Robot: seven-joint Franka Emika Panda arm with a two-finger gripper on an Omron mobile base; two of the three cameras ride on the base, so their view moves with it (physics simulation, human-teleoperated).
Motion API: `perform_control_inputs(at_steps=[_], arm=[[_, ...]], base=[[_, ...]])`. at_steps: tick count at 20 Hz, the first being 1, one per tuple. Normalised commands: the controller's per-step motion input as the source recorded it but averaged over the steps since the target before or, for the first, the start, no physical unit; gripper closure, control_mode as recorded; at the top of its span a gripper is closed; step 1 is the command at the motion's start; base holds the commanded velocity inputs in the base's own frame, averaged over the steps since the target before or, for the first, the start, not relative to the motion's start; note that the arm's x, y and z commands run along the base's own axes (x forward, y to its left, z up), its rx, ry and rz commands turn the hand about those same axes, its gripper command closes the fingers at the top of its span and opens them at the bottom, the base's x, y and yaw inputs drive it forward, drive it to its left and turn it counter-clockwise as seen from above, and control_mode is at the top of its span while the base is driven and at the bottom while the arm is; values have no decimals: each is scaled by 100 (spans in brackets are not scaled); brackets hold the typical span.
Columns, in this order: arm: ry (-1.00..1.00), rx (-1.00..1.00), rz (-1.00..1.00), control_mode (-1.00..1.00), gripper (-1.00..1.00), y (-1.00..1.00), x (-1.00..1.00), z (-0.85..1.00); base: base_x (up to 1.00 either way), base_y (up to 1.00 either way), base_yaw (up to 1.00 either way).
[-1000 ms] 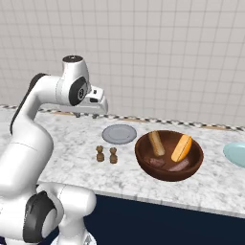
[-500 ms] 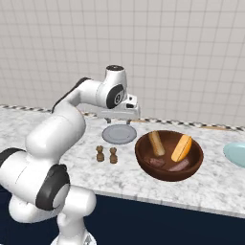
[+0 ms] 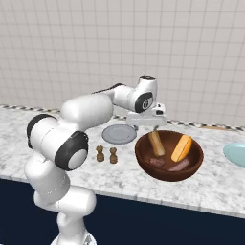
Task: Place one bun and one sausage from the bowl on each plate.
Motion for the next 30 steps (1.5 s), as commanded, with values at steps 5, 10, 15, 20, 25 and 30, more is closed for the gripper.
perform_control_inputs(at_steps=[5,10,15,20,25,30], arm=[[0,0,11,-100,-100,-41,33,-35],[0,-1,11,-100,-100,-20,46,-49],[0,-3,10,-100,-100,-23,49,-54],[0,-2,5,-100,-100,-1,20,-42],[0,0,0,-100,-100,2,-1,-24],[0,0,0,-100,-100,9,-32,-7]], base=[[0,0,0],[0,0,0],[0,0,0],[0,0,0],[0,0,0],[0,0,0]])
